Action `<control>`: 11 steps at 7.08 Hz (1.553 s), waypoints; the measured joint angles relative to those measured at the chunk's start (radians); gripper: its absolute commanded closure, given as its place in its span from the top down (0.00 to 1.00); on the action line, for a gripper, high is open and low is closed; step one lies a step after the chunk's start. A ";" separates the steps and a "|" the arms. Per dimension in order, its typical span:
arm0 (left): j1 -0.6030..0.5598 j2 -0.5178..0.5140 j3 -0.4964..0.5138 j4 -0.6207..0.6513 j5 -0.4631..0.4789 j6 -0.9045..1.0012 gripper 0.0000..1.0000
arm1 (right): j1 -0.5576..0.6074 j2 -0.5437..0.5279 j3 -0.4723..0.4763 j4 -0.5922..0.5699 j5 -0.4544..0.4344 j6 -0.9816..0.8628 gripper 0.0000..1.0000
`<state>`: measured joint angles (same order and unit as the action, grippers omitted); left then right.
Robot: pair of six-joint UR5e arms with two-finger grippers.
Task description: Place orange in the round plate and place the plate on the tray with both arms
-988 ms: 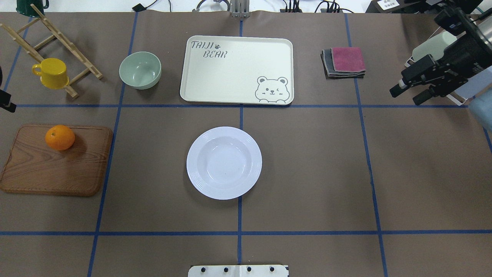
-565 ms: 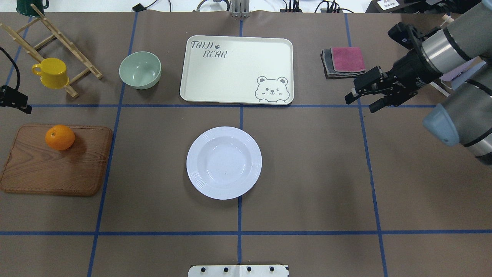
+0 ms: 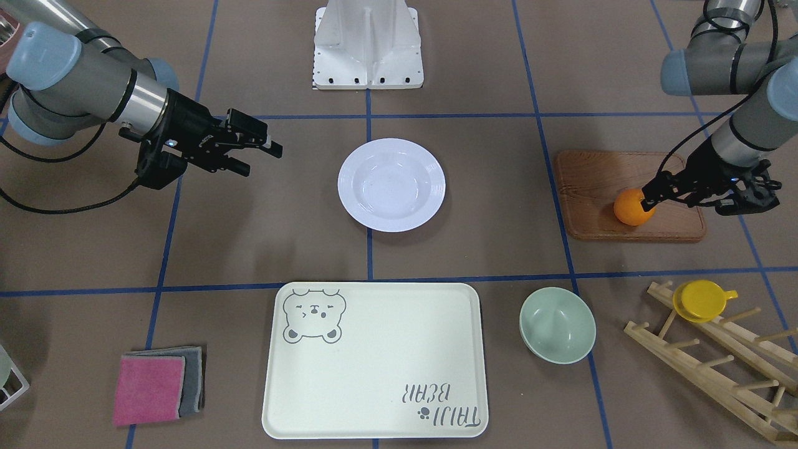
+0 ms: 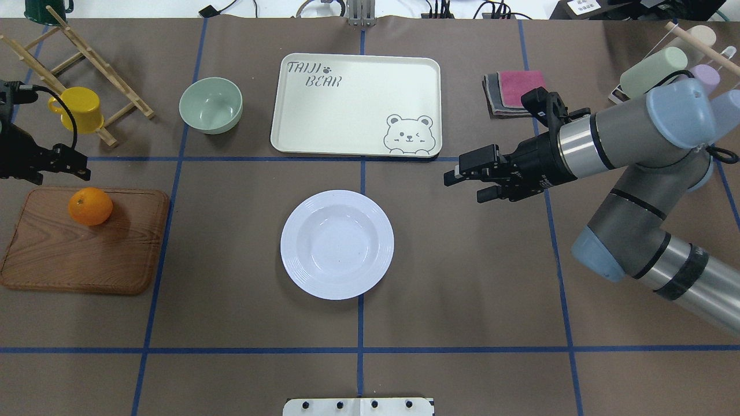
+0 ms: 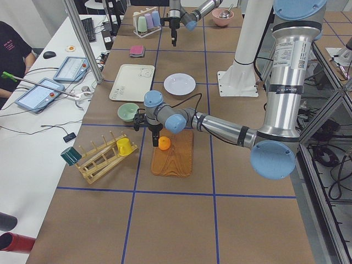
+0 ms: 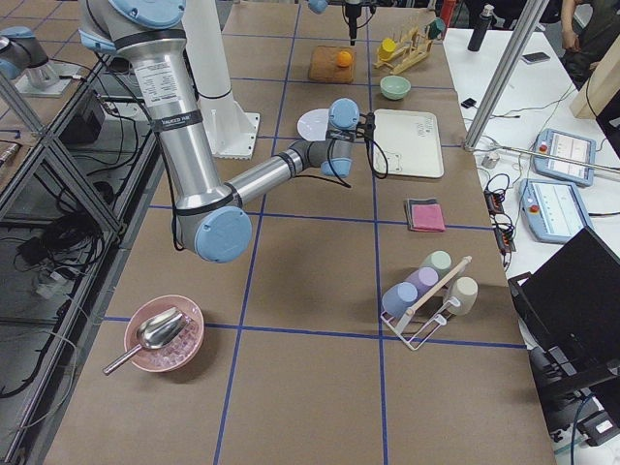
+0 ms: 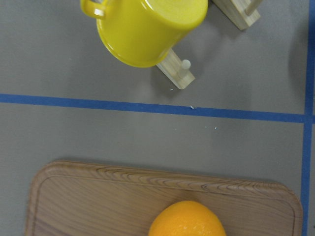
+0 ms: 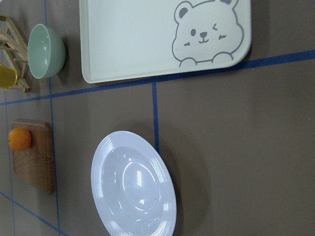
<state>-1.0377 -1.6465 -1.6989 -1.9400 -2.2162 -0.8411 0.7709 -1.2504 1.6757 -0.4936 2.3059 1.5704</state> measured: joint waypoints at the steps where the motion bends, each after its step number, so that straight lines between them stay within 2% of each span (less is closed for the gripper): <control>1: 0.016 -0.003 0.018 -0.028 0.002 -0.029 0.97 | -0.018 0.000 -0.003 0.018 -0.020 0.010 0.99; 6: 0.081 0.002 0.046 -0.053 0.023 -0.093 0.96 | -0.039 -0.006 -0.007 0.029 -0.032 0.013 0.99; 7: 0.093 0.003 0.053 -0.057 0.034 -0.096 0.91 | -0.040 -0.006 -0.008 0.029 -0.032 0.013 0.99; 8: 0.100 0.003 0.058 -0.060 0.040 -0.100 0.78 | -0.041 -0.006 -0.008 0.029 -0.034 0.013 0.99; 9: 0.104 0.002 0.058 -0.061 0.042 -0.115 0.70 | -0.049 -0.006 -0.008 0.031 -0.048 0.013 0.99; 11: 0.109 -0.007 0.043 -0.056 0.041 -0.153 0.72 | -0.098 -0.002 -0.024 0.097 -0.139 0.023 0.99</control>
<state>-0.9289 -1.6538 -1.6561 -1.9958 -2.1755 -0.9944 0.6728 -1.2528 1.6519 -0.3965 2.1670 1.5929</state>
